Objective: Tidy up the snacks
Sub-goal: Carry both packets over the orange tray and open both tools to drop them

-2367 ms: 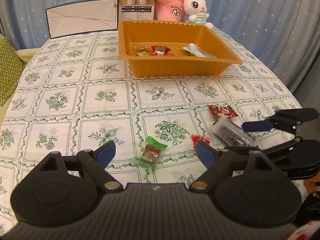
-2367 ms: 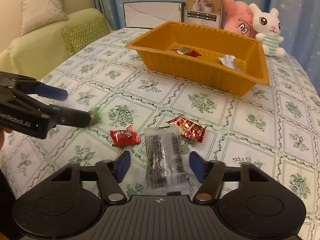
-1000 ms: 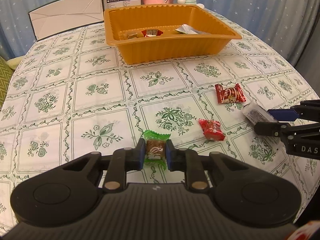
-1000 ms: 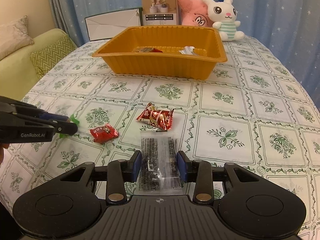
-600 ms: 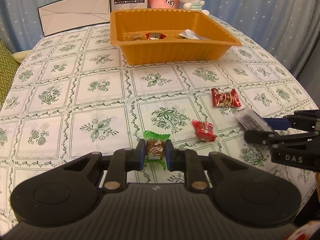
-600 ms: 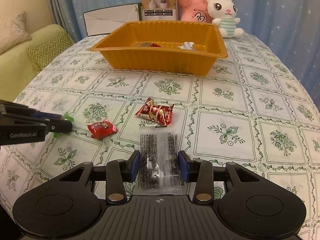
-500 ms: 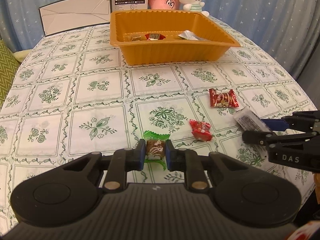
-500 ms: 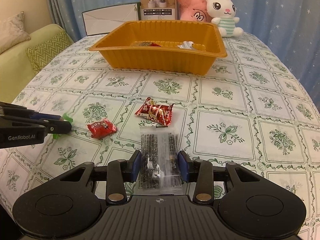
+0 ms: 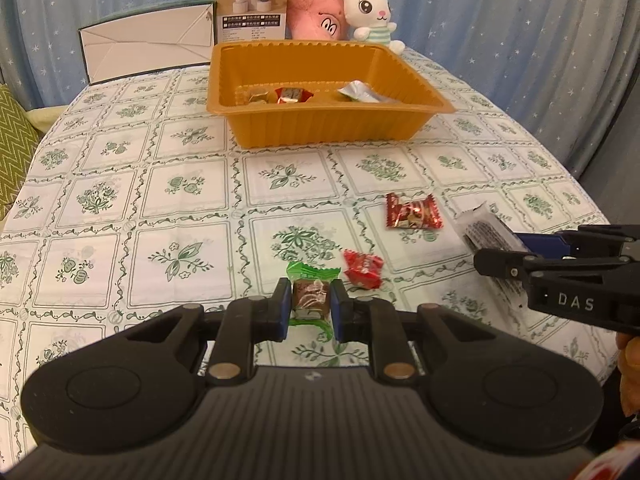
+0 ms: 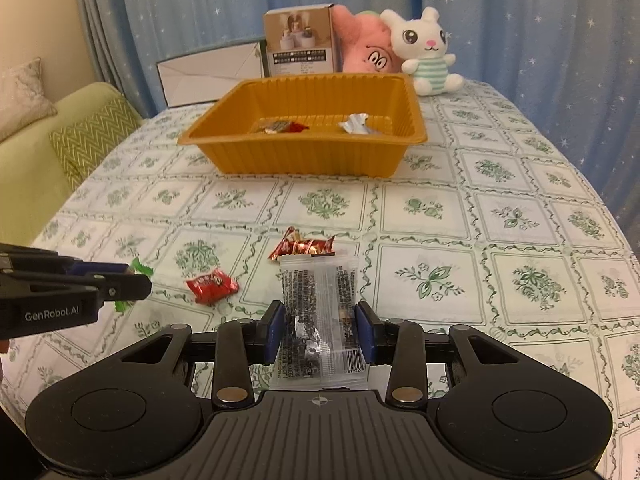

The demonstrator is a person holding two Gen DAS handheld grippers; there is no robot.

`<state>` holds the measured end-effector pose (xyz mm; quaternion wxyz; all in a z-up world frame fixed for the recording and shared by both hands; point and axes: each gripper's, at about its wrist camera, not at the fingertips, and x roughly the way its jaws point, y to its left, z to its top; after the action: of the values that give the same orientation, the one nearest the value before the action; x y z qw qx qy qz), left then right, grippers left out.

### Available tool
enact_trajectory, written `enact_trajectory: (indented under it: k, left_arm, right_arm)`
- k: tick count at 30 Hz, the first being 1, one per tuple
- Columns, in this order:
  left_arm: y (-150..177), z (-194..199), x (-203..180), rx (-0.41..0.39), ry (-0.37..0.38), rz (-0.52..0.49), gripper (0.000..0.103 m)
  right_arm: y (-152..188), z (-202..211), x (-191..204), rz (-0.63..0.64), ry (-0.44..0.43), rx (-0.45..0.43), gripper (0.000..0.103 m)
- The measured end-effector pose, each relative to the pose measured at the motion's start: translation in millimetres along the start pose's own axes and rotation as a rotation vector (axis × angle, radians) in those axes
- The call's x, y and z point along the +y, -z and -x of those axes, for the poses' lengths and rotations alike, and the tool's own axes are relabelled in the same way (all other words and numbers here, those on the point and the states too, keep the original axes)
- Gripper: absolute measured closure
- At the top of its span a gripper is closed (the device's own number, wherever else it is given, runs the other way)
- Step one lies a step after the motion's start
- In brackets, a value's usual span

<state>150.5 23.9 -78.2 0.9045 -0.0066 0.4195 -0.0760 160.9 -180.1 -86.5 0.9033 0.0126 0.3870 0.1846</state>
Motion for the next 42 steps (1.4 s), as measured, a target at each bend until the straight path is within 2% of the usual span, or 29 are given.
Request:
enact_trajectory:
  k: [16, 23, 32, 42]
  left_arm:
    - [-6, 18, -15, -0.035, 0.019, -0.008, 0.085]
    - [-22, 23, -19, -0.064, 0.038, -0.007, 0.085]
    - [-63, 15, -14, -0.113, 0.047, -0.018, 0.085]
    - [-131, -12, -1, -0.168, 0.054, -0.043, 0.085]
  right_arm:
    - [2, 27, -8, -0.021, 0.021, -0.024, 0.064]
    - [-8, 34, -15, -0.03, 0.03, -0.048, 0.064]
    - [-56, 28, -29, -0.026, 0.028, -0.118, 0.064]
    - [-126, -8, -38, -0.008, 0.008, -0.161, 0.064]
